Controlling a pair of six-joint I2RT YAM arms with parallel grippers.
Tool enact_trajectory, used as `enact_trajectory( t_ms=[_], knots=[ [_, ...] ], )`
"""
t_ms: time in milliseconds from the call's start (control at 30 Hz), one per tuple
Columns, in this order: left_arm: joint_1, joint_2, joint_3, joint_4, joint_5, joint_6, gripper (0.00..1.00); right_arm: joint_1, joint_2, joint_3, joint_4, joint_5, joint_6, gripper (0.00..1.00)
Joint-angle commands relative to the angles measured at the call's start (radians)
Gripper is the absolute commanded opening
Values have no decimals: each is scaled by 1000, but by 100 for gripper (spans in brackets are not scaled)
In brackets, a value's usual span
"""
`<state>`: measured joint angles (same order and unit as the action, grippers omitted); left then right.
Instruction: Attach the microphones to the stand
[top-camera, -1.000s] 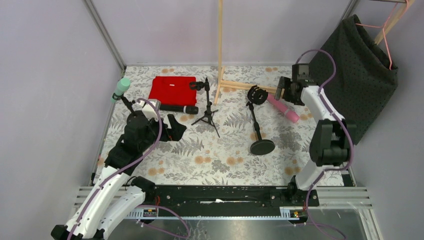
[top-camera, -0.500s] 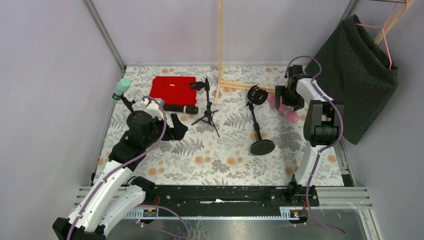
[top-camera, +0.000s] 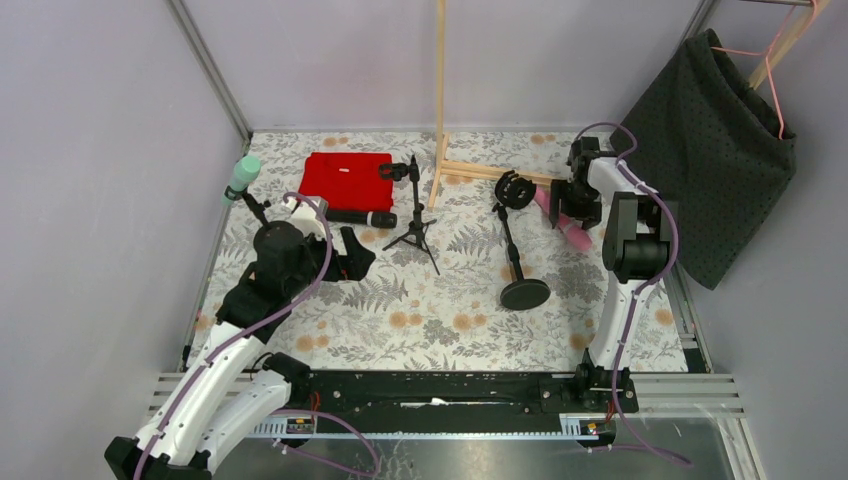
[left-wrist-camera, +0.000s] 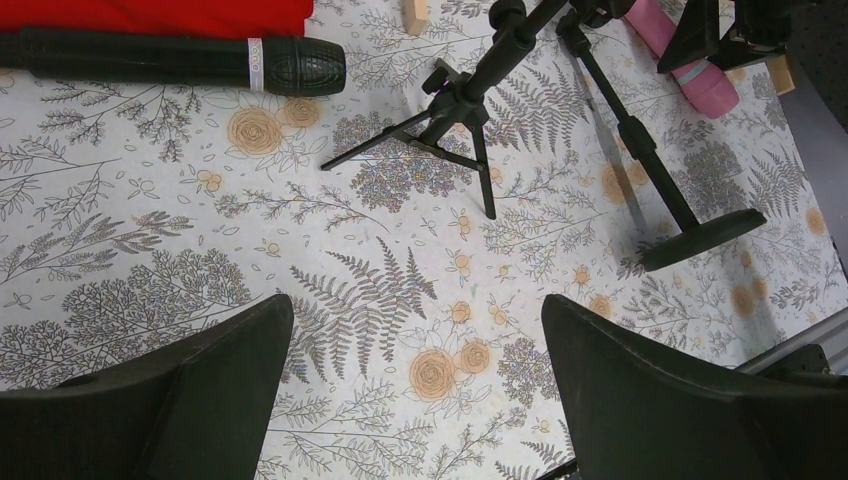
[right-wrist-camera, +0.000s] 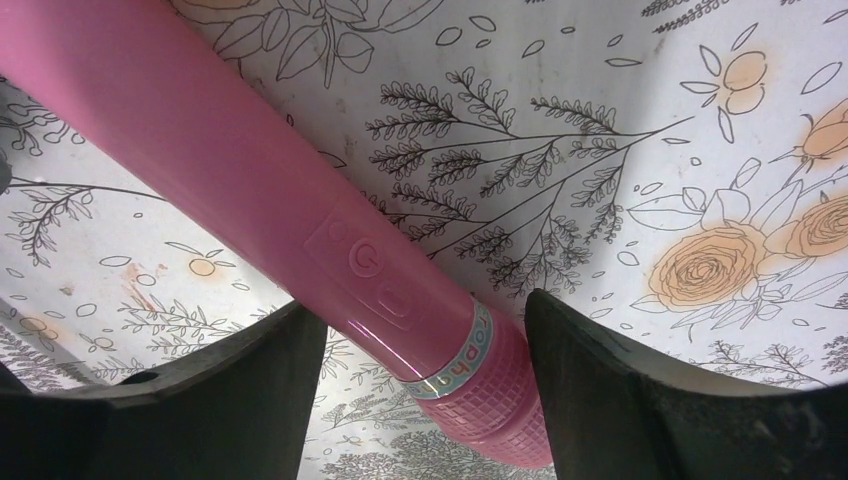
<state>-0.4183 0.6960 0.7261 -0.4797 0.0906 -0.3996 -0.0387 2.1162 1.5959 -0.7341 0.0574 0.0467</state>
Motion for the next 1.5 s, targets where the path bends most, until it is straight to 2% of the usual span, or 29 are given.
enact_trajectory(
  t_ms=[0, 100, 167, 500, 700, 1000, 1100, 1233, 1333, 1400, 1467],
  knots=[
    [-2, 3, -3, 18, -8, 5, 99, -4, 10, 4, -24, -40, 28, 75],
    [-2, -1, -3, 19, -10, 5, 99, -4, 10, -12, -19, -50, 33, 67],
    [-2, -5, -3, 19, -13, 5, 99, -4, 4, -24, -13, -51, 38, 57],
    [-3, -32, -7, 19, -38, 5, 99, -4, -59, -108, 29, -56, 62, 33],
    [-2, -56, -10, 19, -45, 5, 99, -4, -172, -160, 52, -119, 79, 23],
    [-2, -161, -19, 19, -134, -36, 99, -4, -408, -177, 74, -97, 144, 0],
    [-2, -243, -29, 41, -143, -39, 99, -4, -519, -194, 123, -136, 180, 0],
    [-2, -337, -31, 55, -210, -51, 99, -4, -699, -255, 270, -416, 275, 0],
    [-3, -360, -1, 49, -207, -48, 99, 9, -832, -374, 461, -571, 416, 0],
    [-2, -360, 23, 60, -155, -38, 99, 77, -917, -452, 598, -605, 459, 0],
    [-3, -357, 35, 103, -59, -14, 99, 209, -983, -477, 629, -515, 420, 0]
  ],
)
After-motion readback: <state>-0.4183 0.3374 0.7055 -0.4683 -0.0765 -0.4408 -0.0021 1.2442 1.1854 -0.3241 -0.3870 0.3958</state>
